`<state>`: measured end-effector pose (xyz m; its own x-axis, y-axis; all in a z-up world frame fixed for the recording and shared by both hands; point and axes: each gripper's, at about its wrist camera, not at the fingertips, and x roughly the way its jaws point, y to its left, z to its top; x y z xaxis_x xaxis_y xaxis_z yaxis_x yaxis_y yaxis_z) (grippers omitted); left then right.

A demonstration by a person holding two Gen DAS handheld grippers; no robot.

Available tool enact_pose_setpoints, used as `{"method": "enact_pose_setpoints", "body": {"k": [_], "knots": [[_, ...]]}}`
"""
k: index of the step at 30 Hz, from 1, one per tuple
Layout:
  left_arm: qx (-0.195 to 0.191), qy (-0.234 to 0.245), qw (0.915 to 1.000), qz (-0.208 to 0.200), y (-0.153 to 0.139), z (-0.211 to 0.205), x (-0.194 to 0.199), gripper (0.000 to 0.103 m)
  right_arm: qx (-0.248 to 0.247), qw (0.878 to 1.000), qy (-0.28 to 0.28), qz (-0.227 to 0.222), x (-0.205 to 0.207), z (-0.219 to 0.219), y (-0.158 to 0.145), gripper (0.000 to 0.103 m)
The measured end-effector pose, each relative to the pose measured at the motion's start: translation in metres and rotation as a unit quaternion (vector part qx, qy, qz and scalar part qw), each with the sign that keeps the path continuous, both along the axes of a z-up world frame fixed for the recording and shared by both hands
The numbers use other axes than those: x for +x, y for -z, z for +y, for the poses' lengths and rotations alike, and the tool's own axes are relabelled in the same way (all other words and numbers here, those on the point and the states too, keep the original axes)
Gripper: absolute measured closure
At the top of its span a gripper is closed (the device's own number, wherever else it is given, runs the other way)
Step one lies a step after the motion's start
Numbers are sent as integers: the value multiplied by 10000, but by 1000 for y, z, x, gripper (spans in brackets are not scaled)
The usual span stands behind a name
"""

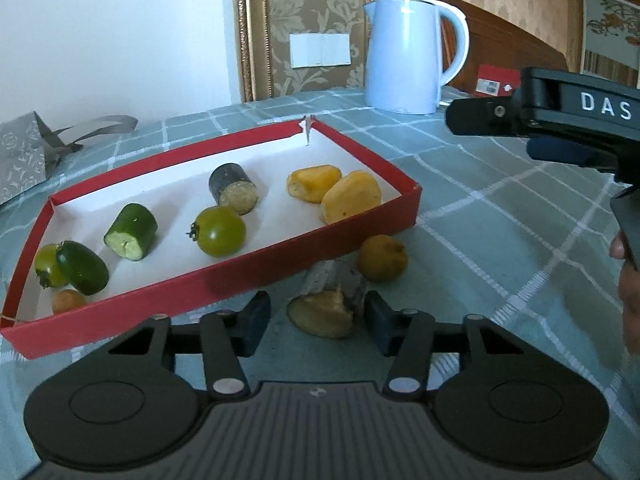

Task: Organize fruits
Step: 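Grasp the pale-ended sugarcane piece beside the tray with the left tool, then hold the sugarcane piece with the left tool while the right tool grasps a small brown round fruit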

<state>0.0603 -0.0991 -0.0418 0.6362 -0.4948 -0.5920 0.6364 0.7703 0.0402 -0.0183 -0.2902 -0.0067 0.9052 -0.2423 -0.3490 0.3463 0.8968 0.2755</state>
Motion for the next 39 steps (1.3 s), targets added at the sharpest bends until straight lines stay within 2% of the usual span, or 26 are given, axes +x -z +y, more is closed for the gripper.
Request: {"method": "enact_pose_setpoints", "body": {"k": [10, 13, 18, 26, 32, 39], "knots": [[80, 145, 9998, -144, 0, -6, -1, 58, -109, 9998, -42, 166, 6, 5, 3, 0], [52, 132, 9998, -122, 0, -5, 0, 63, -173, 9995, -66, 244, 9, 7, 3, 0], [27, 24, 9999, -146, 1, -1, 0, 63, -195, 9990, -89, 389, 13, 8, 6, 0], [-36, -501, 9986, -145, 1, 25, -5, 63, -289, 9972, -225, 659, 20, 12, 12, 0], [-109, -964, 9952, -126, 0, 57, -9, 63, -866, 9902, -506, 973, 28, 34, 17, 0], [-168, -1695, 9853, -111, -1, 90, -7, 63, -1033, 9835, -862, 1210, 37, 47, 23, 0]]}}
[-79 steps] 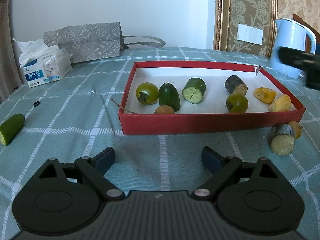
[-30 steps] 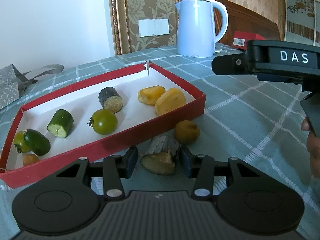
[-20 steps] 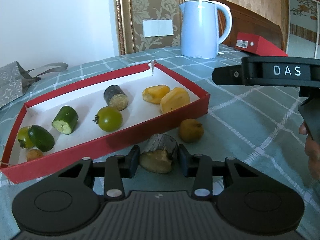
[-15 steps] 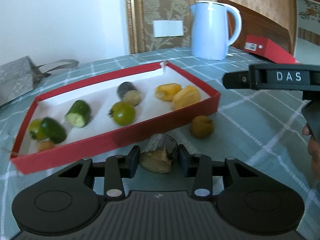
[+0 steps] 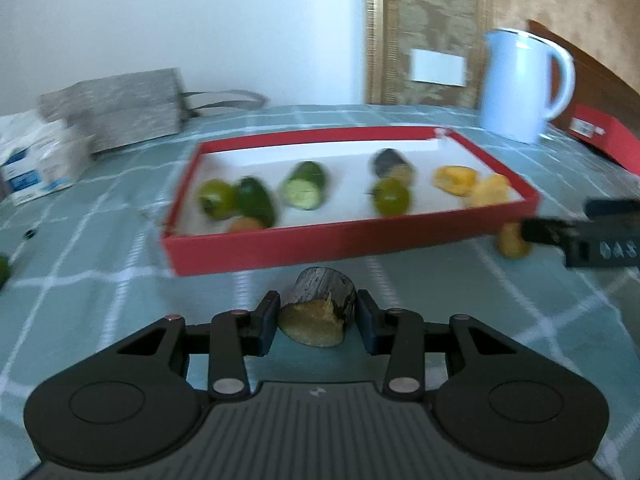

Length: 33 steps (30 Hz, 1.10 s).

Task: Organize fruits
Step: 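Hold the sugarcane piece with the left tool while the right tool grasps a small brown round fruit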

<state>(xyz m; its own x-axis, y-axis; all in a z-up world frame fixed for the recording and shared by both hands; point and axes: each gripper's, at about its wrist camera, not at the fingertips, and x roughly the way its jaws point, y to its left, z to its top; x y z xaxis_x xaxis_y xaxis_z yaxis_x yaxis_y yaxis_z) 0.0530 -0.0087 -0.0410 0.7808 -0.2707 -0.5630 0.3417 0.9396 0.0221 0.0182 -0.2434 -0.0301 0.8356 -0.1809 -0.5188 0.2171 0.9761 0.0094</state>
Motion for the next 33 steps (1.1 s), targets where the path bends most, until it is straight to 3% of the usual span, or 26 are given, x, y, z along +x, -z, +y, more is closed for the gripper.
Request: {"method": "enact_pose_setpoints", "body": {"k": [6, 10, 15, 18, 22, 26, 30, 33], "knots": [[-77, -501, 9987, 22, -1, 16, 6, 63, 167, 9991, -204, 320, 13, 4, 10, 0], [-27, -505, 9987, 17, -1, 14, 7, 63, 217, 9980, -322, 493, 21, 7, 14, 0], [-10, -505, 9987, 16, -1, 13, 6, 63, -80, 9977, -369, 561, 25, 19, 16, 2], [11, -496, 9988, 14, -1, 13, 7, 63, 139, 9975, -441, 527, 26, 16, 15, 11], [11, -494, 9988, 14, -1, 13, 6, 63, 147, 9976, -419, 525, 25, 17, 15, 11], [15, -495, 9988, 14, -1, 12, 6, 63, 92, 9979, -237, 594, 27, 18, 16, 0], [15, -495, 9988, 15, -1, 12, 6, 63, 276, 9972, -214, 656, 29, 12, 17, 0], [18, -494, 9988, 15, -1, 12, 6, 63, 134, 9978, -338, 552, 25, 17, 16, 11]]}}
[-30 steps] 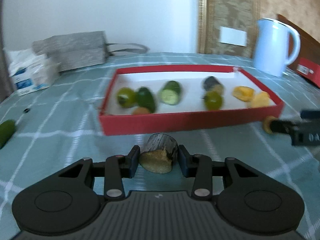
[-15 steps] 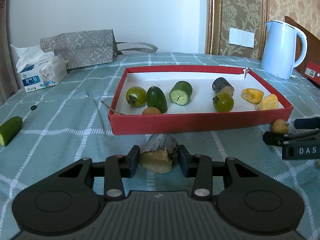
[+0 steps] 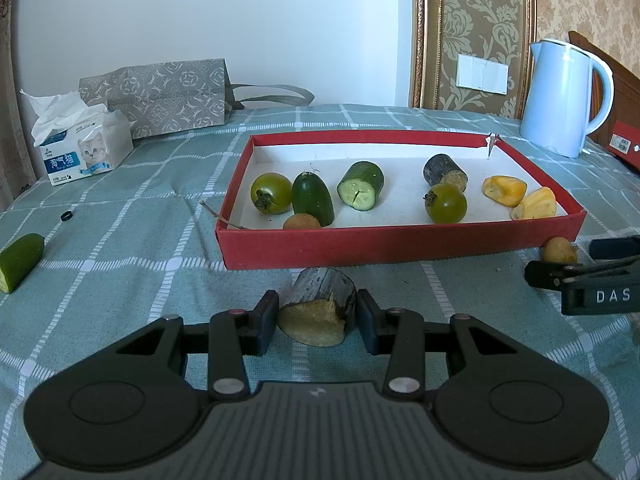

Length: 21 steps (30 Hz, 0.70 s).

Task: Organize fruits
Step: 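Hold the sugarcane piece with the left tool while the right tool grasps a small brown round fruit, then lower the sugarcane piece upright into the tray and open the left tool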

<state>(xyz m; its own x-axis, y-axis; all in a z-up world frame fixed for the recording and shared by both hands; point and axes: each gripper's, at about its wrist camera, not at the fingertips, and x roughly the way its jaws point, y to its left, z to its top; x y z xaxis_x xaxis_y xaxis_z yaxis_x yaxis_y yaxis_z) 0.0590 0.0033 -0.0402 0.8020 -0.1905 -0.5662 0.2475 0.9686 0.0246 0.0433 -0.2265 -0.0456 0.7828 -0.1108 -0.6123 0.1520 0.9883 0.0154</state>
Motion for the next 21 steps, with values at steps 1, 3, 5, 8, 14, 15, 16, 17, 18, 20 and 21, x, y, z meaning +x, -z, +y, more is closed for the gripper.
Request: {"method": "enact_pose_setpoints", "body": {"k": [1, 3, 5, 8, 14, 15, 16, 17, 18, 20, 21], "knots": [[-1, 4, 10000, 1, 0, 0, 0, 62, -2, 10000, -34, -23, -2, 2, -1, 13], [4, 16, 10000, 2, 0, 0, 0, 61, 47, 10000, -66, -48, -3, 1, -1, 17], [5, 17, 10000, 2, 0, -1, 0, 61, 118, 9999, -88, -76, -5, 0, -2, 23], [6, 18, 10000, 2, 0, -1, 0, 61, 118, 9995, -228, -156, -7, 3, -4, 48], [5, 16, 10000, 2, 0, -1, 0, 61, 66, 9992, -331, -225, -8, 6, -5, 69], [5, 17, 10000, 2, 0, -1, 0, 61, 81, 9992, -311, -230, -8, 5, -5, 70], [5, 17, 10000, 3, 0, -1, 0, 61, 84, 9992, -306, -230, -8, 5, -5, 71], [4, 17, 10000, 2, 0, -1, 0, 61, 73, 9992, -307, -229, -8, 5, -5, 72], [4, 17, 10000, 2, 0, -1, 0, 61, 41, 9993, -298, -235, -9, 6, -5, 76], [4, 17, 10000, 2, 0, -1, 0, 61, 4, 9993, -297, -242, -9, 7, -5, 76], [3, 17, 10000, 2, 0, -1, 0, 61, 13, 9993, -299, -243, -9, 7, -5, 76]]}}
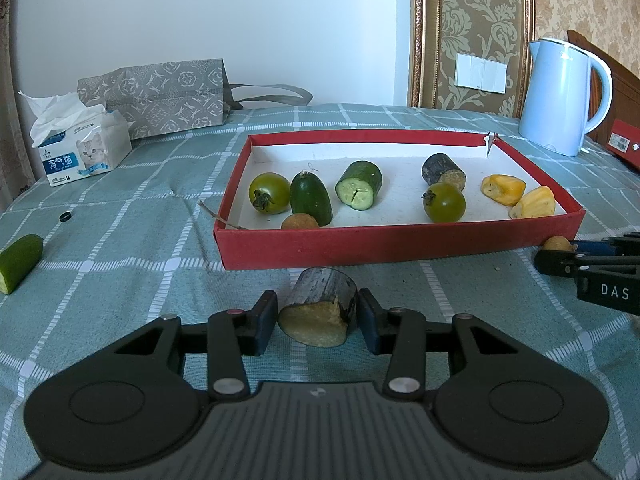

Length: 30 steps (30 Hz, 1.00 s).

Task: Organize fruits
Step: 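Lower the sugarcane piece upright into the tray and open the left tool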

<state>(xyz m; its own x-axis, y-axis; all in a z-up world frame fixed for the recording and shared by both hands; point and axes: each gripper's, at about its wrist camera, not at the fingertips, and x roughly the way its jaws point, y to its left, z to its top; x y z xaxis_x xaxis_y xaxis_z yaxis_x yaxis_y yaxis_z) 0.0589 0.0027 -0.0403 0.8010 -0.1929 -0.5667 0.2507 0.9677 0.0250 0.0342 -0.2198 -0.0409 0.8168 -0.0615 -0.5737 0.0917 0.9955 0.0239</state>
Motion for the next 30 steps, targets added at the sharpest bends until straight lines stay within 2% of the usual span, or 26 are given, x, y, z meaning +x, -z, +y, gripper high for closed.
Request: {"method": "enact_pose_setpoints", "body": {"k": [14, 18, 30], "knots": [[7, -1, 10000, -1, 0, 0, 0, 61, -13, 10000, -41, -4, -3, 2, 0, 76], [24, -33, 10000, -10, 0, 0, -1, 63, 9, 10000, -61, -5, -5, 2, 0, 76], [-153, 19, 9999, 15, -12, 15, -11, 64, -32, 10000, -75, 9, -4, 3, 0, 76]]}}
